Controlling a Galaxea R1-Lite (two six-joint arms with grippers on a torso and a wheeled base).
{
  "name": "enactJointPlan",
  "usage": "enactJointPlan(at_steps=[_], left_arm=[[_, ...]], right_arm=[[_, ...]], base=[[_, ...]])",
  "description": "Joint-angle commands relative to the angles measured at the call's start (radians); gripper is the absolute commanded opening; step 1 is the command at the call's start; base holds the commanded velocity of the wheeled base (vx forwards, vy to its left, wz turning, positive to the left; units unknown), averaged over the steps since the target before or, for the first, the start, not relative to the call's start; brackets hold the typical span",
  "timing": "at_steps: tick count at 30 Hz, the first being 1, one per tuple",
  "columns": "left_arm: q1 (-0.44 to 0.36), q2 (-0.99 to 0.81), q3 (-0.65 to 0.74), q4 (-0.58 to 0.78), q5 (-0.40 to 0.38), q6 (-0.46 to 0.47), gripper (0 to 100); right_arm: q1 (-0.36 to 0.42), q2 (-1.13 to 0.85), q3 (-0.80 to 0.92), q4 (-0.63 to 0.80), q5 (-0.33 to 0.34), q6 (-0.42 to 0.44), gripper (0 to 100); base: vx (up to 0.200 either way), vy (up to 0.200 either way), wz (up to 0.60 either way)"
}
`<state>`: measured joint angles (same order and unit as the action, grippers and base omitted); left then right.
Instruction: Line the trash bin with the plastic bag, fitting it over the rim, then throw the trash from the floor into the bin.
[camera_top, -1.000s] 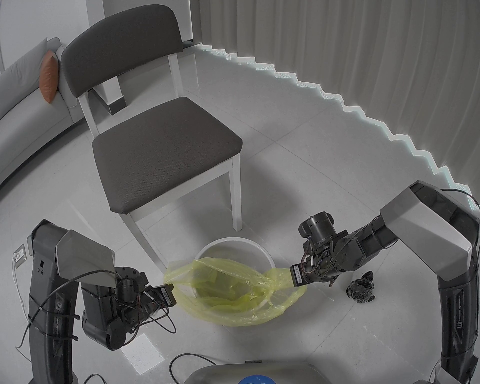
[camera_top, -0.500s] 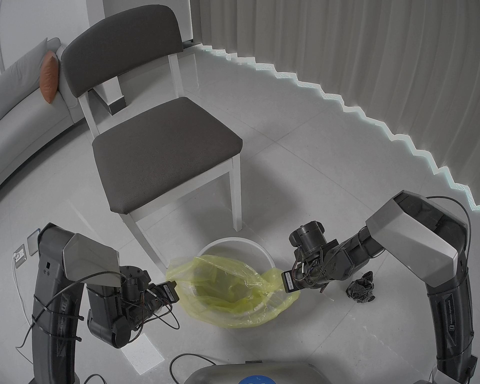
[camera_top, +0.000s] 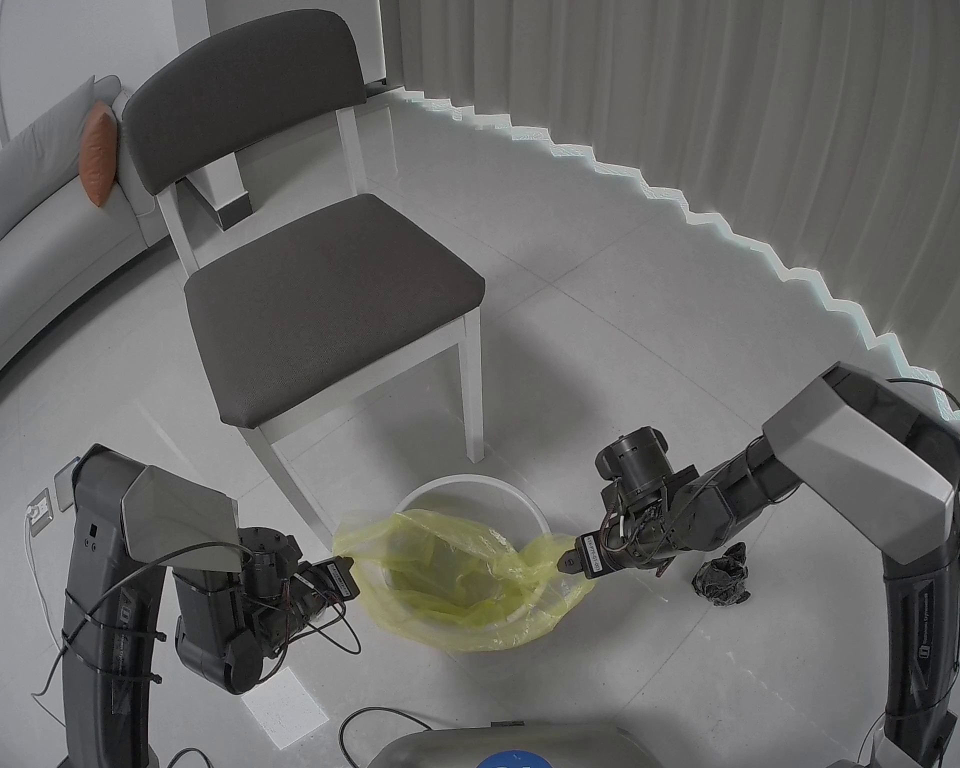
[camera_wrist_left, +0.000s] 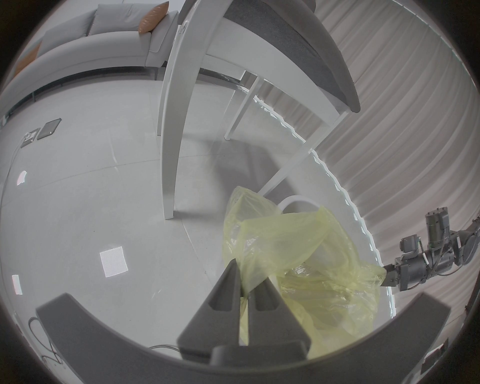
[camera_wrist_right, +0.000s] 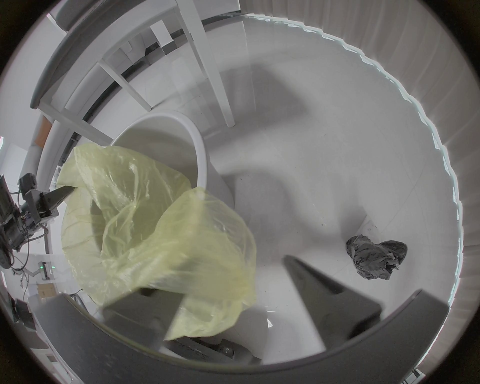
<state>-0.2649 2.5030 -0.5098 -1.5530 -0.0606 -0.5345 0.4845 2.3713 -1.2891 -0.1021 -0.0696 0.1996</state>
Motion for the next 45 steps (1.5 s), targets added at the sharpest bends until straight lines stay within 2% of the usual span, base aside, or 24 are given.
enactJointPlan(at_steps=[1, 8, 11, 18, 26, 27, 34, 39, 45], left_arm=[[-0.005, -0.004, -0.015, -0.018, 0.007, -0.015, 0], [-0.007, -0.001, -0.024, -0.018, 0.022, -0.019, 0], [-0.008, 0.002, -0.023, -0.018, 0.024, -0.019, 0], [-0.014, 0.016, -0.029, -0.016, 0.038, -0.019, 0], [-0.017, 0.028, -0.030, -0.018, 0.039, -0.024, 0], [-0.019, 0.030, -0.032, -0.018, 0.041, -0.024, 100], [-0.019, 0.022, -0.030, -0.018, 0.048, -0.021, 100], [-0.022, 0.019, -0.027, -0.018, 0.058, -0.021, 100], [-0.020, 0.019, -0.030, -0.018, 0.061, -0.019, 100]], right_arm=[[0.003, -0.113, 0.051, -0.001, 0.001, -0.028, 100], [0.045, -0.222, 0.087, 0.009, 0.001, -0.108, 100], [0.080, -0.239, 0.091, 0.007, 0.001, -0.109, 100], [0.160, -0.201, 0.060, -0.002, 0.001, -0.135, 100], [0.194, -0.124, -0.012, -0.002, -0.003, -0.206, 100], [0.201, -0.112, -0.032, 0.001, -0.004, -0.223, 100], [0.209, -0.032, -0.142, 0.007, -0.007, -0.275, 100], [0.229, 0.022, -0.216, 0.009, -0.059, -0.335, 100], [0.235, 0.072, -0.243, 0.004, -0.084, -0.390, 100]], base=[[0.000, 0.000, 0.00], [0.000, 0.000, 0.00], [0.000, 0.000, 0.00], [0.000, 0.000, 0.00], [0.000, 0.000, 0.00], [0.000, 0.000, 0.00], [0.000, 0.000, 0.00], [0.000, 0.000, 0.00], [0.000, 0.000, 0.00]])
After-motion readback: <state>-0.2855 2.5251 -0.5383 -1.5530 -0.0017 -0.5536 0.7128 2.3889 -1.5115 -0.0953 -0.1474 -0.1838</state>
